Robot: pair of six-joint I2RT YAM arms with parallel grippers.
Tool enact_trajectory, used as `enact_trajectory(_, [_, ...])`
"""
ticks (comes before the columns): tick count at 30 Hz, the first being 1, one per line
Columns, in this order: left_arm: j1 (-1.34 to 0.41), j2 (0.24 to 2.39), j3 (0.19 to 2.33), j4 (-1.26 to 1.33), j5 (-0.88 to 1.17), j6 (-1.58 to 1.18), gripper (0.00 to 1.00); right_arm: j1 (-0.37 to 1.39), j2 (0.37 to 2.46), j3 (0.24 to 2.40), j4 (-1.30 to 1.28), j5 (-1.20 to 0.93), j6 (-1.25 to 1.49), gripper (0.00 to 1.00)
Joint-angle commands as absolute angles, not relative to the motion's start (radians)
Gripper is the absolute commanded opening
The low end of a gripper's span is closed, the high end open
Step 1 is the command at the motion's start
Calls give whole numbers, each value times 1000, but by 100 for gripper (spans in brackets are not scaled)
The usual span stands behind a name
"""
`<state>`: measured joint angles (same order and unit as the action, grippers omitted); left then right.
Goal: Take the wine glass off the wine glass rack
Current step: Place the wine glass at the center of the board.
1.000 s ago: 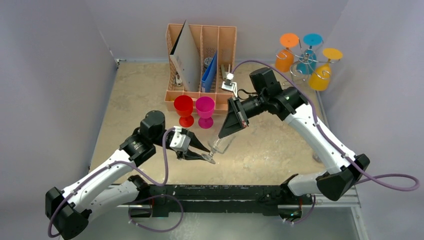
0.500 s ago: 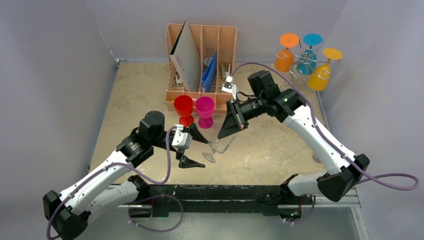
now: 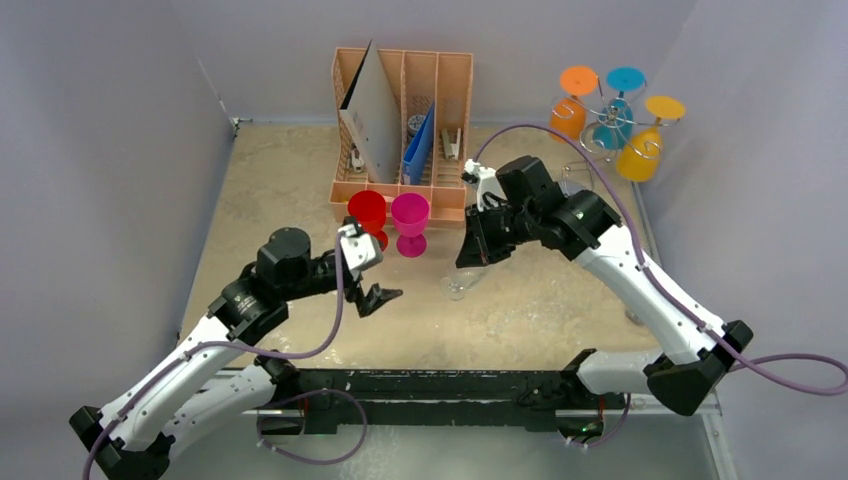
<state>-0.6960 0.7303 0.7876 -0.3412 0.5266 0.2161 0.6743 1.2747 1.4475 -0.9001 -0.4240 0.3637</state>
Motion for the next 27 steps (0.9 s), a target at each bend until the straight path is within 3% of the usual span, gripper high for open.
enact_trajectory(1, [-693, 733, 851, -392, 4, 38, 100, 746, 1262, 1470, -916, -50, 322, 0])
enact_trajectory(3, [-690, 770, 895, -468, -239, -56, 100, 782, 1286, 1474, -917, 34, 306, 0])
enact_trajectory(5, [-669, 806, 938, -543, -311, -72, 100, 811, 1316, 1465, -897, 116, 287, 0])
enact_trajectory(15, [-279, 918, 982, -648, -75, -247, 100, 851, 1517, 1493, -746, 132, 257, 0])
enact_trajectory(18, [-256, 935, 976, -619, -29, -279, 100, 848, 1578, 1510, -697, 105, 278, 0])
enact_trajectory(27, [-255, 848, 849, -595, -174, -252, 100, 848, 1756, 1574, -621, 264, 296, 0])
